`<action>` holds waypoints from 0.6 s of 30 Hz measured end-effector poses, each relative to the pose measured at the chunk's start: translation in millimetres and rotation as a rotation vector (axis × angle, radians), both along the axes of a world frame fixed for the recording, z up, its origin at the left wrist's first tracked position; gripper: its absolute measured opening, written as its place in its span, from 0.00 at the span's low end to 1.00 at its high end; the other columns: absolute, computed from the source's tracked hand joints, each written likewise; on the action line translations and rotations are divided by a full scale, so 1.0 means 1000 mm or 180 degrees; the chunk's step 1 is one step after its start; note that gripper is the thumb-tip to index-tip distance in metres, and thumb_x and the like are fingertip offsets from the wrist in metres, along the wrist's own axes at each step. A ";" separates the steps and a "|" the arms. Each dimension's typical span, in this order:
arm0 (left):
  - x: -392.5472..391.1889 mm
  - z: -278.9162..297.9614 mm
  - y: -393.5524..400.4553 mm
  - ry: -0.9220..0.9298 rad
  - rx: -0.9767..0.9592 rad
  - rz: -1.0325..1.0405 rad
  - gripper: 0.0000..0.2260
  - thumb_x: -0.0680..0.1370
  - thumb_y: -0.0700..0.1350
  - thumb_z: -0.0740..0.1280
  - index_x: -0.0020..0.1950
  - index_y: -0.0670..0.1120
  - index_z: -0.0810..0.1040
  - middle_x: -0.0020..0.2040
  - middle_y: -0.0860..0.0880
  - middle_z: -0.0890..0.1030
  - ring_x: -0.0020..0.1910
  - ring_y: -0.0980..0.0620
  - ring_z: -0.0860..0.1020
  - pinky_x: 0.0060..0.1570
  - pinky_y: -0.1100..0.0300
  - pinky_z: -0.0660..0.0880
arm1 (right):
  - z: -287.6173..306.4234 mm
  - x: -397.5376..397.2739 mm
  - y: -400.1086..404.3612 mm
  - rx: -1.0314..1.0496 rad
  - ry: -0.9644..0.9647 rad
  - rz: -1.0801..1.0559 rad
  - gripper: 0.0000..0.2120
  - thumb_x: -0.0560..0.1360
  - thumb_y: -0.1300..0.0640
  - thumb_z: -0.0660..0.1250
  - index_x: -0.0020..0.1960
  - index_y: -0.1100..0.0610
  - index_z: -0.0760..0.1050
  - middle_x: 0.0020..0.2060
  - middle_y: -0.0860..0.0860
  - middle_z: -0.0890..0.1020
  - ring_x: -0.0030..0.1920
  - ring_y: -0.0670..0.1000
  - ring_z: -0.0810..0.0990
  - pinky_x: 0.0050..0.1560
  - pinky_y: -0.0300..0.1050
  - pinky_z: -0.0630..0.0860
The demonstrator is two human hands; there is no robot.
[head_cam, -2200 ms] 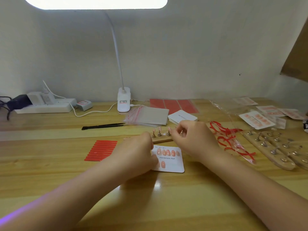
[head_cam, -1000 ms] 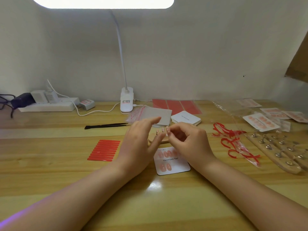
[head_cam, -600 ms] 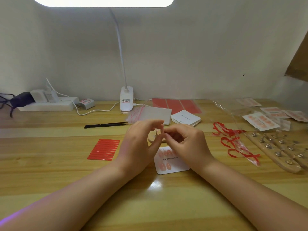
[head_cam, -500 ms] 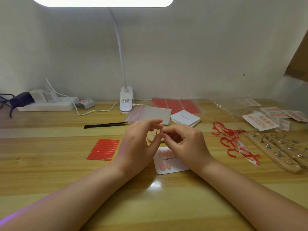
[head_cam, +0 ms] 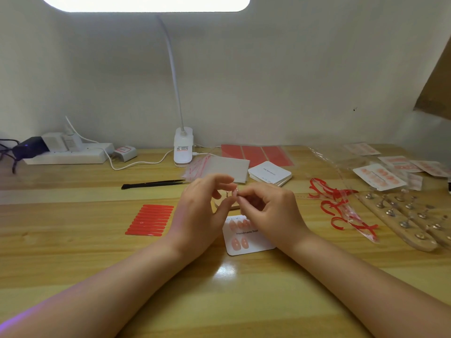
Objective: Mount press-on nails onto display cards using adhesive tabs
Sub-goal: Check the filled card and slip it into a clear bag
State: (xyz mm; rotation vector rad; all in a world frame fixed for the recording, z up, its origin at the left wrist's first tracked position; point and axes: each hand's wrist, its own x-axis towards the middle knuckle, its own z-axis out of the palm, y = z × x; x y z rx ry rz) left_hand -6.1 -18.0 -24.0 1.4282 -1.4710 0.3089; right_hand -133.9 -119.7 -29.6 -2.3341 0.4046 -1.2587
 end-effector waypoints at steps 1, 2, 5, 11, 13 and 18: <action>0.001 0.000 0.000 0.0064 0.0018 0.0003 0.13 0.73 0.40 0.74 0.53 0.49 0.74 0.46 0.57 0.81 0.40 0.55 0.76 0.44 0.51 0.77 | 0.000 0.000 0.000 0.0025 -0.0007 0.0012 0.04 0.73 0.66 0.72 0.46 0.60 0.84 0.33 0.51 0.82 0.34 0.51 0.80 0.38 0.51 0.77; 0.001 -0.001 -0.001 0.0119 0.0043 0.0004 0.15 0.73 0.39 0.74 0.52 0.51 0.73 0.46 0.57 0.81 0.40 0.56 0.75 0.44 0.53 0.76 | 0.000 0.000 0.000 0.0043 -0.0013 0.0015 0.04 0.73 0.66 0.72 0.45 0.60 0.84 0.32 0.51 0.82 0.34 0.52 0.80 0.38 0.52 0.77; 0.004 -0.003 -0.002 0.0173 0.0076 -0.0009 0.17 0.72 0.39 0.75 0.51 0.53 0.71 0.46 0.58 0.80 0.41 0.56 0.75 0.44 0.61 0.74 | 0.000 0.000 0.000 0.0077 -0.0008 0.0013 0.04 0.72 0.66 0.72 0.45 0.60 0.84 0.32 0.51 0.82 0.33 0.52 0.80 0.38 0.53 0.77; 0.006 -0.005 -0.002 0.0017 -0.0054 0.0016 0.21 0.71 0.37 0.75 0.56 0.55 0.72 0.43 0.62 0.77 0.42 0.58 0.76 0.44 0.64 0.73 | 0.001 -0.001 0.001 0.0173 0.0008 -0.0008 0.03 0.73 0.65 0.72 0.45 0.61 0.84 0.33 0.51 0.83 0.34 0.50 0.81 0.38 0.51 0.78; 0.007 -0.005 -0.002 0.0040 -0.0059 0.0008 0.21 0.71 0.38 0.75 0.57 0.55 0.72 0.45 0.62 0.78 0.44 0.58 0.77 0.45 0.63 0.74 | 0.001 -0.001 0.001 0.0267 0.0000 0.0001 0.03 0.73 0.65 0.72 0.46 0.61 0.84 0.33 0.51 0.83 0.34 0.49 0.82 0.39 0.50 0.79; 0.009 -0.005 -0.002 0.0057 -0.0063 0.0006 0.14 0.71 0.37 0.76 0.52 0.49 0.79 0.44 0.56 0.80 0.43 0.57 0.76 0.44 0.60 0.75 | 0.001 -0.001 0.002 0.0394 0.0057 0.0051 0.04 0.73 0.64 0.73 0.46 0.59 0.85 0.33 0.49 0.84 0.34 0.47 0.82 0.39 0.49 0.79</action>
